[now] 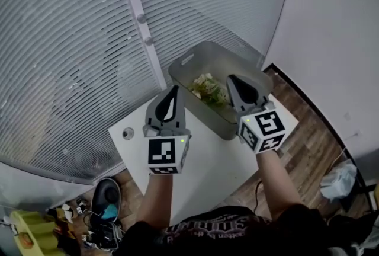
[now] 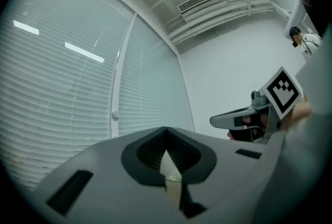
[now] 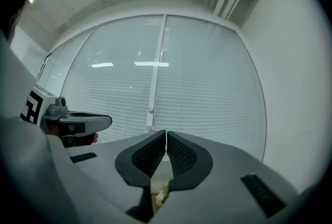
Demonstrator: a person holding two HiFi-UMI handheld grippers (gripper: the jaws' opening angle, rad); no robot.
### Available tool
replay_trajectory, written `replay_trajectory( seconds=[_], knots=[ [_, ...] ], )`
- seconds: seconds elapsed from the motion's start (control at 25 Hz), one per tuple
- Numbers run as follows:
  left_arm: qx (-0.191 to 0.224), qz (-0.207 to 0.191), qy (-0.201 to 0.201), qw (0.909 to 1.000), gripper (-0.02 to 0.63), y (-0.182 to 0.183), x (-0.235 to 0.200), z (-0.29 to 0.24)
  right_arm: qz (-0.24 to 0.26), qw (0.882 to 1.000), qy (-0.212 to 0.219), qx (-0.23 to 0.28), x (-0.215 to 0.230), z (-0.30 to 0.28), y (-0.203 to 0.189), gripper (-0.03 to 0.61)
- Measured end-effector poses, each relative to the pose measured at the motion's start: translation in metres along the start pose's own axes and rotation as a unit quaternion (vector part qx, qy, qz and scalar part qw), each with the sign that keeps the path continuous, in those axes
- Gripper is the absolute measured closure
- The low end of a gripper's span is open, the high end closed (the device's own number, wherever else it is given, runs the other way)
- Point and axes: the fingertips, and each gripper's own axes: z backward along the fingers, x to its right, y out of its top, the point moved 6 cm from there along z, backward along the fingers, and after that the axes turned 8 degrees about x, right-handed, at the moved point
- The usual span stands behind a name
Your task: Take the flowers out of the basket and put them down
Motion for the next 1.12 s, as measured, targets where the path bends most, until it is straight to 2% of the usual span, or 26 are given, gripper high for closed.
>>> replay_trajectory(
  seconds=[0.52, 0.96, 1.04, 1.12],
  knots=[
    [-0.011, -0.002, 0.022, 0.9997, 0.615, -0.010, -0.006, -0.028, -0.010, 1.000, 0.023, -0.014, 0.025, -0.039, -0.013, 0.549],
    [-0.018, -0.008, 0.034, 0.9992, 0.615, -0.017, -0.015, -0.035, -0.016, 0.997, 0.056, -0.058, 0.047, -0.073, -0.040, 0.546],
    [-0.019, -0.008, 0.035, 0.9992, 0.615, -0.019, -0.017, -0.035, -0.012, 0.995, 0.070, -0.066, 0.047, -0.080, -0.046, 0.512],
    [-0.020, -0.008, 0.036, 0.9991, 0.615, -0.019, -0.019, -0.035, -0.007, 0.993, 0.088, -0.081, 0.047, -0.089, -0.054, 0.442]
  ],
)
